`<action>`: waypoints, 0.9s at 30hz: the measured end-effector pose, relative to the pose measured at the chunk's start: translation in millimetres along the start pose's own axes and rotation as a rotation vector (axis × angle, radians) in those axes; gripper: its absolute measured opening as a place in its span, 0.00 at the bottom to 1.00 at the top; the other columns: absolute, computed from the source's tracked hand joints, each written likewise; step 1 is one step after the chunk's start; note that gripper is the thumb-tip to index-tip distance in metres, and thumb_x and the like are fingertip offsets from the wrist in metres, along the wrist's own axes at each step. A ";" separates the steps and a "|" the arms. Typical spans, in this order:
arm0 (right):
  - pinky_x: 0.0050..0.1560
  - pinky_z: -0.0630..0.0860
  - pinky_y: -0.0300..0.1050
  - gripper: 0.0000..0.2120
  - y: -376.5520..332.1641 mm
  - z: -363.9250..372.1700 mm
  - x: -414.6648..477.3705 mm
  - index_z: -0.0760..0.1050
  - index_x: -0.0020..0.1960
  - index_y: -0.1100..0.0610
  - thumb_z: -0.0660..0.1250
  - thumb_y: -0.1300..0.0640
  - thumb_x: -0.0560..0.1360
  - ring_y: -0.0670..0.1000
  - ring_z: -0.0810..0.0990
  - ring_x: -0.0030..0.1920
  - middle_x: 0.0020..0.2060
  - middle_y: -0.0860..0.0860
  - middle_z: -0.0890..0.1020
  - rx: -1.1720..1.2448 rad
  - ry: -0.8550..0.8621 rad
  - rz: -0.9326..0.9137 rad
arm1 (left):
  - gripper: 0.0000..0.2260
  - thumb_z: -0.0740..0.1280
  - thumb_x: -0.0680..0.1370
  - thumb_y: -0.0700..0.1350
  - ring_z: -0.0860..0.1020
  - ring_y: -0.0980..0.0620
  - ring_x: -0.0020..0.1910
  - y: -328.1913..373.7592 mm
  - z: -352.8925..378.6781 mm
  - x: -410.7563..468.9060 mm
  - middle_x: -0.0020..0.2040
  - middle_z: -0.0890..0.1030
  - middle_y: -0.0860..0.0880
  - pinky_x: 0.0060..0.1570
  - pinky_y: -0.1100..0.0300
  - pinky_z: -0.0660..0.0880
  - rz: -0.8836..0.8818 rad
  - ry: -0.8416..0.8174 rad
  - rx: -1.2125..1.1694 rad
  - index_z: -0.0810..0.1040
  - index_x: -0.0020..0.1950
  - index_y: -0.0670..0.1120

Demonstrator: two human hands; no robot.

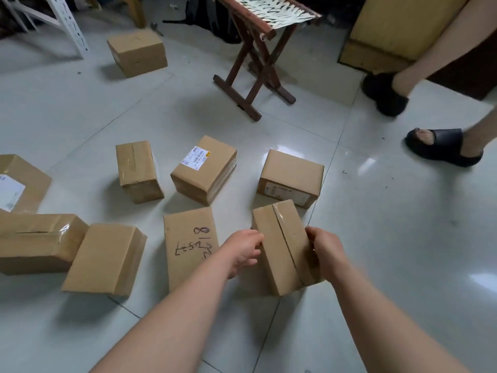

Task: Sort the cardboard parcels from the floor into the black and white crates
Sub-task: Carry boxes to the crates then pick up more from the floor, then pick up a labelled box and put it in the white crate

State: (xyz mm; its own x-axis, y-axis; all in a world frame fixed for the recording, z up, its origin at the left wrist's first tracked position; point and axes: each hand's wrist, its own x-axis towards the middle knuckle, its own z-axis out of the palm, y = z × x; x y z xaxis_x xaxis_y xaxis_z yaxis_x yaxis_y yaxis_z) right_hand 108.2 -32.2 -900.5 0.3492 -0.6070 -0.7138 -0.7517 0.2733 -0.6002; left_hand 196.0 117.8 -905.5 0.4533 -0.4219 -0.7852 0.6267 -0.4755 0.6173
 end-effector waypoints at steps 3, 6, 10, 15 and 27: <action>0.65 0.66 0.54 0.14 6.9 -6.6 0.4 0.81 0.51 0.57 0.56 0.57 0.80 0.52 0.78 0.56 0.51 0.53 0.84 0.203 -0.058 0.025 | 0.11 0.61 0.82 0.49 0.76 0.50 0.59 -6.6 0.0 12.1 0.56 0.80 0.48 0.66 0.48 0.71 -0.017 -0.036 0.007 0.75 0.60 0.46; 0.70 0.59 0.54 0.15 9.1 -4.8 -0.8 0.80 0.56 0.60 0.56 0.58 0.79 0.51 0.80 0.55 0.47 0.55 0.86 0.319 -0.115 0.064 | 0.34 0.66 0.76 0.60 0.70 0.44 0.69 -14.8 -9.3 28.2 0.70 0.72 0.47 0.71 0.46 0.62 -0.065 -0.051 0.027 0.60 0.77 0.48; 0.63 0.71 0.50 0.09 10.4 1.3 -3.3 0.76 0.54 0.64 0.61 0.64 0.76 0.57 0.81 0.56 0.50 0.62 0.85 0.309 -0.201 0.075 | 0.66 0.75 0.57 0.71 0.65 0.39 0.71 -25.8 -7.7 37.9 0.75 0.62 0.44 0.69 0.43 0.64 -0.152 0.009 0.137 0.34 0.78 0.52; 0.65 0.70 0.57 0.17 14.3 3.3 6.2 0.72 0.62 0.71 0.53 0.63 0.80 0.64 0.76 0.62 0.57 0.64 0.80 0.188 -0.067 0.108 | 0.70 0.75 0.46 0.74 0.67 0.41 0.69 -30.2 -0.8 53.8 0.74 0.63 0.44 0.67 0.42 0.68 -0.103 0.140 0.239 0.44 0.78 0.52; 0.43 0.65 0.47 0.08 18.9 1.1 20.2 0.75 0.42 0.56 0.59 0.58 0.66 0.53 0.72 0.40 0.41 0.55 0.77 0.291 -0.072 0.131 | 0.36 0.71 0.65 0.62 0.78 0.46 0.55 -25.2 -1.4 49.9 0.55 0.81 0.46 0.51 0.52 0.73 0.002 0.045 -0.075 0.69 0.69 0.50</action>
State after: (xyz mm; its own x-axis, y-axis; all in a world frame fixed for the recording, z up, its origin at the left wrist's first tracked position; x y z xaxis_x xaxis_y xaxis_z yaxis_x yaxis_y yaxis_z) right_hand 101.6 -38.5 -926.7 0.3069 -0.5010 -0.8092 -0.6052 0.5535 -0.5722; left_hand 203.7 109.8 -960.3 0.4818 -0.3866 -0.7864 0.6706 -0.4150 0.6149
